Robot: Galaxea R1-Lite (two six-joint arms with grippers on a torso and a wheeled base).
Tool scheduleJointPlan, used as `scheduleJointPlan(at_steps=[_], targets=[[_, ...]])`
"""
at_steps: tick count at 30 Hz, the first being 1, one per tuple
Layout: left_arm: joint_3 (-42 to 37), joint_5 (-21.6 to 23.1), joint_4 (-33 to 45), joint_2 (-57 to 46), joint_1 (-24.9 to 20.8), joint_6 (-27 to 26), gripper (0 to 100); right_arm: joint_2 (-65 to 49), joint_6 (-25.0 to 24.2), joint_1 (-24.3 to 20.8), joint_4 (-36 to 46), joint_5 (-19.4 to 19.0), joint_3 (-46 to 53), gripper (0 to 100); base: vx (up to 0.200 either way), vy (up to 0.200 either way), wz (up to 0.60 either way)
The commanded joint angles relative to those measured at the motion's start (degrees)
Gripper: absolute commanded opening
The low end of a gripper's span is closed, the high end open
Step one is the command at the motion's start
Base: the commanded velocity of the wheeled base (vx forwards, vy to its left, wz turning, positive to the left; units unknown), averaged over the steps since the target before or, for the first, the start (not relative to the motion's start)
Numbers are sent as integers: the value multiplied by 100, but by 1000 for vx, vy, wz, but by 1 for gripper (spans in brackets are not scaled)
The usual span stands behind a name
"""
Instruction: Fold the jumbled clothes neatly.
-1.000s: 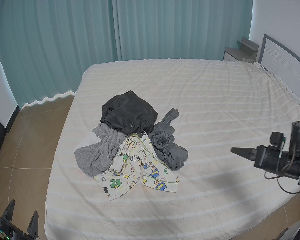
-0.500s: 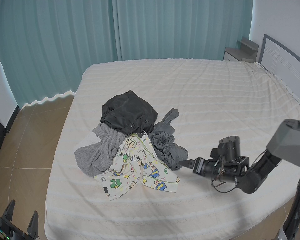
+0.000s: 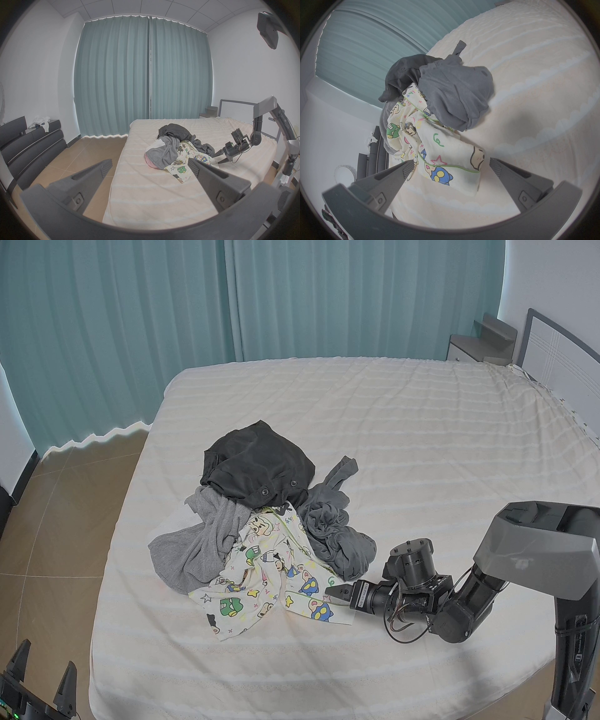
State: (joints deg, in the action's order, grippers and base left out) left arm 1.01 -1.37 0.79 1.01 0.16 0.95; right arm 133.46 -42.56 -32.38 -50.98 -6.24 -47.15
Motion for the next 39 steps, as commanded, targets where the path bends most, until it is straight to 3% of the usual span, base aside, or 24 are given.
scheduleJointPlan(at_steps=[1, 20, 21, 28, 31, 39], targets=[[-66, 5, 0, -22, 2, -7, 100, 163, 2, -14, 0, 9, -57, 100, 0, 0, 0], [-66, -4, 0, -22, 2, -7, 100, 874, 46, -269, 18, 27, -1165, 100, 0, 0, 0], [-66, 5, 0, -22, 2, 2, 100, 874, 55, -304, 18, 27, -1165, 0, 0, 0, 0], [-66, -4, 0, -22, 2, -7, 100, 848, 125, -313, 0, 53, -1129, 0, 0, 0, 0], [-66, -4, 0, -22, 2, -25, 100, 760, 125, -322, -79, 237, -1059, 0, 0, 0, 0], [-66, -4, 0, -22, 2, -95, 100, -567, 81, -418, -483, 325, -127, 0, 0, 0, 0]])
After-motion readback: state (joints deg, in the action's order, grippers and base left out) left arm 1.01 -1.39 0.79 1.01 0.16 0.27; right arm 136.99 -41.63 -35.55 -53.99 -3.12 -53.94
